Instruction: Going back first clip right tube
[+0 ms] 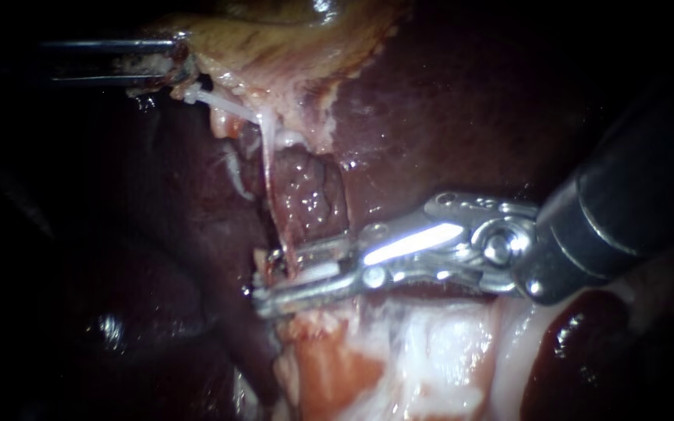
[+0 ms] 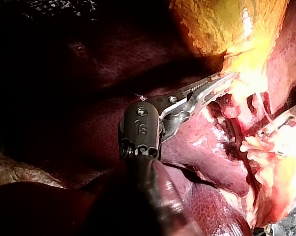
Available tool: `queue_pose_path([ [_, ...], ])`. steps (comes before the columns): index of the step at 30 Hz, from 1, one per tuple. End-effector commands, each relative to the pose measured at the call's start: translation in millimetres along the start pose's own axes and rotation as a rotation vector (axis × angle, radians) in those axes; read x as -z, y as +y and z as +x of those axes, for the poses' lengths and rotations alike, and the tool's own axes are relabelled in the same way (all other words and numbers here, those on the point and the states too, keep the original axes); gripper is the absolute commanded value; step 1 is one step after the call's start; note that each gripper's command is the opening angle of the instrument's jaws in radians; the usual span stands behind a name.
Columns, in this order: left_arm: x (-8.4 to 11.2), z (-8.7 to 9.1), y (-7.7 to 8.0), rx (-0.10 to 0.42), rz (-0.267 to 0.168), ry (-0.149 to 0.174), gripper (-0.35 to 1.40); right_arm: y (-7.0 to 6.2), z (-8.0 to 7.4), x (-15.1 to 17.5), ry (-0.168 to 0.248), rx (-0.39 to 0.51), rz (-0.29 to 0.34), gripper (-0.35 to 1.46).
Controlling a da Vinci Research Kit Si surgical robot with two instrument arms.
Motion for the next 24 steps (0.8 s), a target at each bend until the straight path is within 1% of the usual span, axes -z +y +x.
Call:
queue_pose_path([
  [1, 0.0, -0.1, 0.0, 0.0, 0.0, 0.0, -0.35, 0.1, -0.2, 0.0, 0.006, 0.02, -0.021, 0.49],
  [3, 0.0, -0.1, 0.0, 0.0, 0.0, 0.0, -0.35, 0.3, -0.7, 0.3, 0.028, 0.073, -0.068, 0.49],
  [6, 0.0, -0.1, 0.0, -0.001, 0.0, 0.0, -0.35, 0.4, -1.1, 1.0, 0.037, 0.147, -0.097, 0.49],
  [8, 0.0, -0.1, 0.0, -0.001, 0.0, 0.0, -0.35, 0.6, -1.4, 1.8, 0.037, 0.195, -0.103, 0.49],
  [10, 0.0, -0.1, 0.0, -0.001, 0.0, 0.0, -0.35, 0.6, -1.6, 2.7, 0.029, 0.229, -0.085, 0.49],
  [12, 0.0, -0.1, 0.0, -0.001, 0.0, 0.0, -0.35, 0.5, -1.9, 3.4, 0.024, 0.242, -0.072, 0.49],
  [19, 0.1, -0.1, -0.1, -0.001, -0.001, 0.0, -0.35, -0.9, -2.5, 4.8, -0.004, 0.277, 0.003, 0.49],
  [22, 0.2, -0.2, -0.1, -0.001, -0.001, 0.0, -0.35, -1.3, -2.5, 4.9, -0.007, 0.284, 0.013, 0.5],
  [24, 0.2, -0.2, -0.1, -0.001, -0.001, 0.0, -0.35, -1.2, -2.5, 4.9, -0.007, 0.289, 0.012, 0.5],
])
